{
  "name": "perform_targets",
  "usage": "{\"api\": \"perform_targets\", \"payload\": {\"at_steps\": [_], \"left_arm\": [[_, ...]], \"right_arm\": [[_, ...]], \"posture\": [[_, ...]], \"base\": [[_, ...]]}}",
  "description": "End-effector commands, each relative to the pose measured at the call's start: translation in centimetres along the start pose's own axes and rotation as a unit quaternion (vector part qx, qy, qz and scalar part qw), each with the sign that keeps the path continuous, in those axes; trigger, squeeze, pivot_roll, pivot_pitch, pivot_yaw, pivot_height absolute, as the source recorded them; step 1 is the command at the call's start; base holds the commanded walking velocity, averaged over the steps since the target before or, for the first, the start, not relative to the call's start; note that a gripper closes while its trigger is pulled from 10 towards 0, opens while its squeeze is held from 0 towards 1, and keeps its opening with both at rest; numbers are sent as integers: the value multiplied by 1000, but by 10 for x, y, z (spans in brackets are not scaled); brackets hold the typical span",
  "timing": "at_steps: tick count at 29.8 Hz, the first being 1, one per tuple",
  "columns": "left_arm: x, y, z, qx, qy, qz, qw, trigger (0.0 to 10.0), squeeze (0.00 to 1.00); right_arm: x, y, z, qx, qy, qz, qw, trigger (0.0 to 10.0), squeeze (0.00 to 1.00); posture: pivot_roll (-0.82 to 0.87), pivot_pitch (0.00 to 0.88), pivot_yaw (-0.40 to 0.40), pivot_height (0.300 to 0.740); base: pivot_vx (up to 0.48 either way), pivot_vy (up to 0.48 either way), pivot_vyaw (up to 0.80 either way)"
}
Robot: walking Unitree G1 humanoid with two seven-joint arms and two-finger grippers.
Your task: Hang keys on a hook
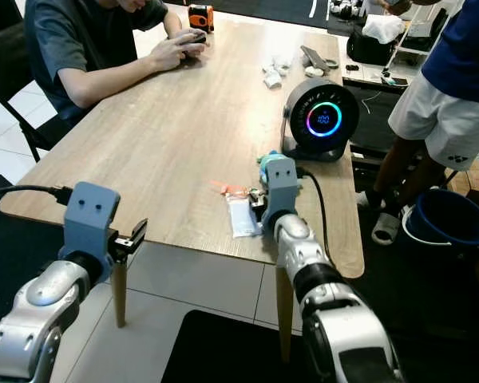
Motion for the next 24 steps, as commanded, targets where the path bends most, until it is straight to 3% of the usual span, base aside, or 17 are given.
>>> {"api": "perform_targets", "payload": {"at_steps": [1, 13, 14, 15, 16, 17, 18, 24], "left_arm": [[-6, 1, 3, -6, -4, -10, 1000, 10000, 0], [-7, 1, 1, -3, -4, -10, 1000, 10000, 0], [-7, 1, 2, -3, -4, -10, 1000, 10000, 0], [-7, 1, 2, -3, -4, -10, 1000, 10000, 0], [-7, 1, 2, -3, -4, -10, 1000, 10000, 0], [-7, 1, 2, -3, -4, -10, 1000, 10000, 0], [-7, 1, 2, -3, -4, -9, 1000, 10000, 0], [-7, 1, 3, -5, -3, -9, 1000, 10000, 0]], "right_arm": [[-13, 2, 3, -1, -3, -30, 1000, 10000, 0], [-23, 2, -1, 5, 3, -50, 999, 10000, 0], [-25, 3, -1, 4, 2, -52, 999, 5608, 0], [-27, 3, -1, 2, 3, -53, 999, 4627, 0], [-27, 3, -1, 2, 3, -53, 999, 4627, 0], [-28, 4, -1, 0, 3, -55, 998, 1333, 0], [-30, 4, 0, -2, 3, -56, 998, 0, 0], [-32, 5, 1, -6, -2, -53, 999, 0, 0]], "posture": [[276, 292, -67, 740], [282, 286, -70, 740], [280, 286, -70, 740], [280, 287, -69, 740], [280, 287, -69, 740], [280, 287, -69, 740], [280, 287, -69, 740], [278, 291, -67, 740]], "base": [[0, 0, 0], [0, 0, 0], [0, 0, 0], [0, 0, 0], [0, 0, 0], [0, 0, 0], [0, 0, 0], [0, 0, 0]]}}
Point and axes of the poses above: a point about 5 cm out from each wrist's last joint towards the gripper, its own y axis pointing back from the gripper into the wrist, its own x axis along the axis of the wrist's last joint, z = x × y, the point moved 4 cm from there along -y, pointing out of the wrist towards the gripper, and after that the axes turned 5 degrees about y, right-handed, at the moved point
